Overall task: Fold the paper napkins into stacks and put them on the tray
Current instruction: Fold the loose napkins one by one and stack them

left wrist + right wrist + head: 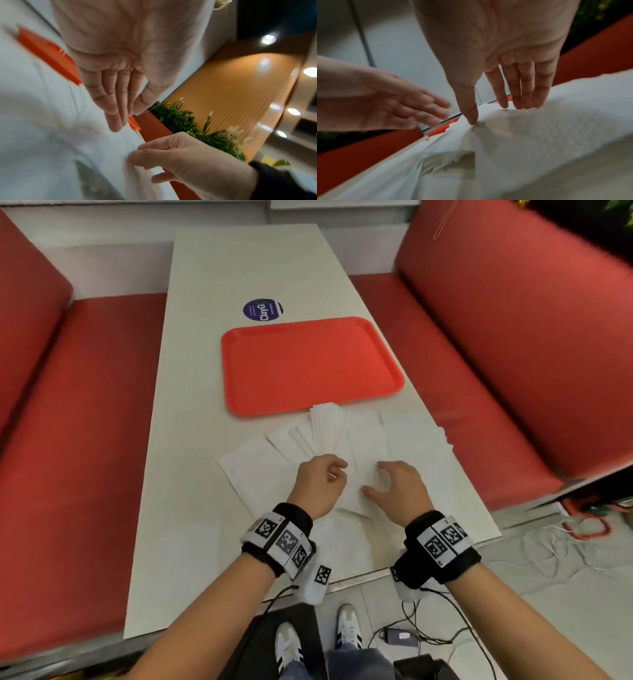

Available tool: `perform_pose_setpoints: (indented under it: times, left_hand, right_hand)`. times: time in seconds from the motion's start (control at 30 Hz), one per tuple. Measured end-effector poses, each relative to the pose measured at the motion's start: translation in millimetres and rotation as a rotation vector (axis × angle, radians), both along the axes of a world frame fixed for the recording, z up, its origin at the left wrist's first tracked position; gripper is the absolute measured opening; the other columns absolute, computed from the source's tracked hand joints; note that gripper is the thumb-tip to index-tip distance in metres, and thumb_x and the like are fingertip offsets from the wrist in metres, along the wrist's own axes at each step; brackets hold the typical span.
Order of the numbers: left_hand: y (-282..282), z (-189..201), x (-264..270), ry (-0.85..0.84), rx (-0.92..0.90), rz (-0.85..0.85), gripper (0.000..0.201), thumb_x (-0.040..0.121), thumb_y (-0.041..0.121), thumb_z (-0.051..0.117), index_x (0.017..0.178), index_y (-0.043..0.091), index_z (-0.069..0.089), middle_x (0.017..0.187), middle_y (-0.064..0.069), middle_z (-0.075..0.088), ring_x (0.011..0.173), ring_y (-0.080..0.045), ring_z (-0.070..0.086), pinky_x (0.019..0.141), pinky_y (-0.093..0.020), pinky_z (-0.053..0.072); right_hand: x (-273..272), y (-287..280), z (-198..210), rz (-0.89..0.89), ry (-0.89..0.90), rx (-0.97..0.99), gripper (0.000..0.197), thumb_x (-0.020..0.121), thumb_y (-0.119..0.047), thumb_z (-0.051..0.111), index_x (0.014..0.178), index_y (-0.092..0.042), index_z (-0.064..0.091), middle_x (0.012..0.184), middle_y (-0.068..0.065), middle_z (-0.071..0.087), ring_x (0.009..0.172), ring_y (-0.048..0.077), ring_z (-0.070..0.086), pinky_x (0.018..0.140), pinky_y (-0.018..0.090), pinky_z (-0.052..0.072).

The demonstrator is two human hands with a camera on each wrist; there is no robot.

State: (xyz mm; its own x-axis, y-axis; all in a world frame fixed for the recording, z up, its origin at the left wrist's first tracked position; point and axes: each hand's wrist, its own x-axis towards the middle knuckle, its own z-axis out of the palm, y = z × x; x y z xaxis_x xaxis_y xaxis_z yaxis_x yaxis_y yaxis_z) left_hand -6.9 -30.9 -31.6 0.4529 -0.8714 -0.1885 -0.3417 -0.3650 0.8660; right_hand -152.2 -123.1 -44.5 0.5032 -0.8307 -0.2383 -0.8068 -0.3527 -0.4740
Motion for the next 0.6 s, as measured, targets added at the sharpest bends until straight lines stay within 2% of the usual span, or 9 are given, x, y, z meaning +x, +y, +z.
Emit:
perform_pose_setpoints:
  times: [0.07, 0.13, 0.2, 0.27, 0.3, 0.33, 0.4, 0.5, 0.6]
  left_hand:
    - [-22.2, -6.5, -8.8, 0.056, 0.024, 0.046, 0.025, 0.090, 0.007, 0.059, 0.114, 0.007, 0.064, 0.093, -0.009, 0.070, 0.081, -0.021, 0.067, 0.067, -0.013, 0.049]
    - [-36.8, -10.2, -17.2, 0.078, 0.044, 0.068, 0.032, 0.089, 0.008, 0.061, 0.121, 0.010, 0.057, 0.096, -0.007, 0.066, 0.082, -0.018, 0.062, 0.063, -0.012, 0.044]
    - [-46.8, -12.4, -24.8, 0.078, 0.037, 0.071, 0.039, 0.088, 0.010, 0.065, 0.124, 0.015, 0.051, 0.095, -0.006, 0.060, 0.082, -0.018, 0.059, 0.069, -0.019, 0.045]
    - [-54.6, -14.2, -31.5, 0.067, 0.027, 0.055, 0.041, 0.085, 0.010, 0.069, 0.123, 0.017, 0.053, 0.085, -0.002, 0.056, 0.078, -0.018, 0.057, 0.073, -0.025, 0.047]
    - [-57.5, -14.6, -34.1, 0.061, 0.028, 0.054, 0.039, 0.084, 0.011, 0.070, 0.120, 0.016, 0.058, 0.083, -0.002, 0.057, 0.076, -0.017, 0.056, 0.072, -0.024, 0.047]
    - [-59.9, -14.1, -35.4, 0.053, 0.024, 0.058, 0.035, 0.082, 0.011, 0.072, 0.116, 0.016, 0.065, 0.084, -0.005, 0.062, 0.073, -0.016, 0.056, 0.071, -0.022, 0.046]
    - [-61.0, -9.0, -34.3, 0.071, -0.030, 0.083, 0.026, 0.080, 0.011, 0.076, 0.105, 0.017, 0.074, 0.094, -0.010, 0.071, 0.071, -0.015, 0.060, 0.071, -0.019, 0.050]
    - [-52.7, 14.2, -24.7, 0.144, -0.161, 0.088, 0.024, 0.075, 0.012, 0.082, 0.097, 0.018, 0.077, 0.105, 0.003, 0.072, 0.073, -0.011, 0.066, 0.075, -0.021, 0.055]
    - [-34.6, 44.7, -9.5, 0.310, -0.272, 0.093, 0.033, 0.070, 0.004, 0.085, 0.100, 0.013, 0.075, 0.105, 0.005, 0.074, 0.081, -0.019, 0.073, 0.077, -0.030, 0.059]
  right_hand:
    - [-4.0, -5.9, -4.6, -0.033, -0.083, 0.012, 0.064, 0.082, -0.035, 0.074, 0.136, -0.009, 0.052, 0.134, 0.010, 0.055, 0.127, 0.026, 0.047, 0.105, 0.031, 0.036]
    - [-10.3, -11.8, -7.3, -0.091, -0.191, 0.035, 0.059, 0.081, -0.028, 0.076, 0.134, -0.010, 0.055, 0.129, 0.009, 0.059, 0.119, 0.023, 0.053, 0.102, 0.033, 0.043]
    - [-17.4, -16.6, -8.1, -0.157, -0.325, 0.090, 0.051, 0.082, -0.020, 0.075, 0.130, -0.011, 0.059, 0.124, 0.005, 0.062, 0.110, 0.018, 0.057, 0.091, 0.023, 0.047]
    - [-24.1, -21.1, -7.2, -0.219, -0.447, 0.142, 0.041, 0.084, -0.012, 0.072, 0.124, -0.014, 0.062, 0.116, 0.002, 0.065, 0.103, 0.014, 0.059, 0.082, 0.012, 0.046]
    - [-26.9, -24.1, -6.1, -0.249, -0.503, 0.162, 0.038, 0.084, -0.009, 0.071, 0.120, -0.016, 0.063, 0.112, 0.001, 0.067, 0.100, 0.013, 0.060, 0.083, 0.014, 0.048]
    - [-29.6, -27.3, -3.9, -0.276, -0.549, 0.182, 0.035, 0.084, -0.007, 0.069, 0.117, -0.018, 0.064, 0.109, 0.001, 0.068, 0.098, 0.014, 0.062, 0.088, 0.020, 0.051]
    - [-34.0, -34.3, 1.8, -0.312, -0.610, 0.205, 0.034, 0.084, -0.004, 0.068, 0.114, -0.021, 0.065, 0.105, 0.001, 0.069, 0.096, 0.016, 0.065, 0.092, 0.032, 0.053]
    - [-38.7, -45.6, 10.2, -0.333, -0.687, 0.209, 0.033, 0.084, -0.006, 0.069, 0.113, -0.020, 0.066, 0.104, 0.001, 0.070, 0.098, 0.017, 0.067, 0.094, 0.035, 0.053]
    - [-35.7, -48.6, 22.4, -0.325, -0.759, 0.279, 0.032, 0.088, -0.016, 0.068, 0.120, -0.020, 0.064, 0.106, 0.002, 0.071, 0.103, 0.015, 0.066, 0.096, 0.038, 0.052]
